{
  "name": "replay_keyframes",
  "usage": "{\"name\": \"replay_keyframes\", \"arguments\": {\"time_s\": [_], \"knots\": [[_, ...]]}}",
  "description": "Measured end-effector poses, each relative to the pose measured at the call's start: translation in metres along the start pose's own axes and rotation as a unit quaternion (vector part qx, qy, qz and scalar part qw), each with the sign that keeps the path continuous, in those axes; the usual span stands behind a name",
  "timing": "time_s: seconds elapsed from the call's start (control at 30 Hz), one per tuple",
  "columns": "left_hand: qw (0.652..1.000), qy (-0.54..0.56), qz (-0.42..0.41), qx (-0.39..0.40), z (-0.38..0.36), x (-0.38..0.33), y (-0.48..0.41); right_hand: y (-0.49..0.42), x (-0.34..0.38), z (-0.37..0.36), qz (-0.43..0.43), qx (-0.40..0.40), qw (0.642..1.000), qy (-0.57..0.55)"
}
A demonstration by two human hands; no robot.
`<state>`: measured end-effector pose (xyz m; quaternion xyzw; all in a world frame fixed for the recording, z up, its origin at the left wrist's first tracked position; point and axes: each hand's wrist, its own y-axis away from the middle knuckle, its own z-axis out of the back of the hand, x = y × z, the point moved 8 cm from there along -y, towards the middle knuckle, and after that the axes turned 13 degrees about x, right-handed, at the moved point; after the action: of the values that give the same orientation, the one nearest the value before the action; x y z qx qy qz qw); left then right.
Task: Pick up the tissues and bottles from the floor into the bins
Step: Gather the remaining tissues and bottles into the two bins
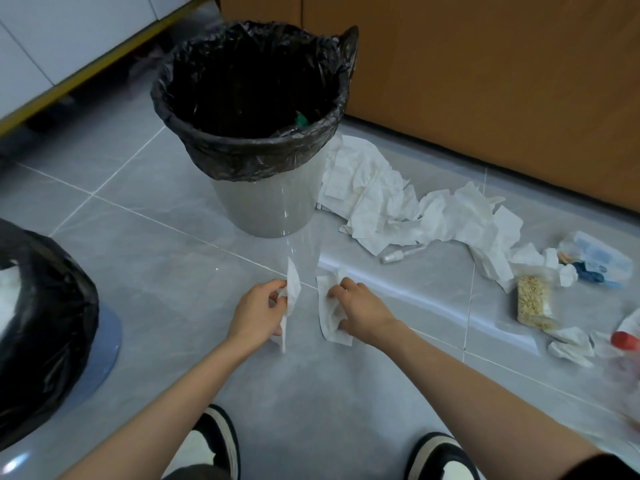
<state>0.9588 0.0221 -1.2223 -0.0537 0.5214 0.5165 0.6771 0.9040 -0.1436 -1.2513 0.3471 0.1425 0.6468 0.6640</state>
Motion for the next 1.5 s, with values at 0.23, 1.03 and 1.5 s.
{"name": "replay_keyframes", "arguments": {"time_s": [0.23, 1.03, 1.5], "knots": [[0.994, 0.088, -0.051, -0.050, 0.028, -0.015, 0.013, 0.006, 0.001, 0.012, -0.021, -0.095, 0.953, -0.287], [0.889, 0.008, -0.013, -0.458, 0.290, 0.004, 0.225, 0.038, 0.375, 0.148, 0.380, -0.091, 0.873, -0.292], [0.912, -0.171, 0.066, -0.366, 0.291, 0.014, 0.210, 0.026, 0.353, 0.146, 0.327, -0.179, 0.918, -0.139]]}}
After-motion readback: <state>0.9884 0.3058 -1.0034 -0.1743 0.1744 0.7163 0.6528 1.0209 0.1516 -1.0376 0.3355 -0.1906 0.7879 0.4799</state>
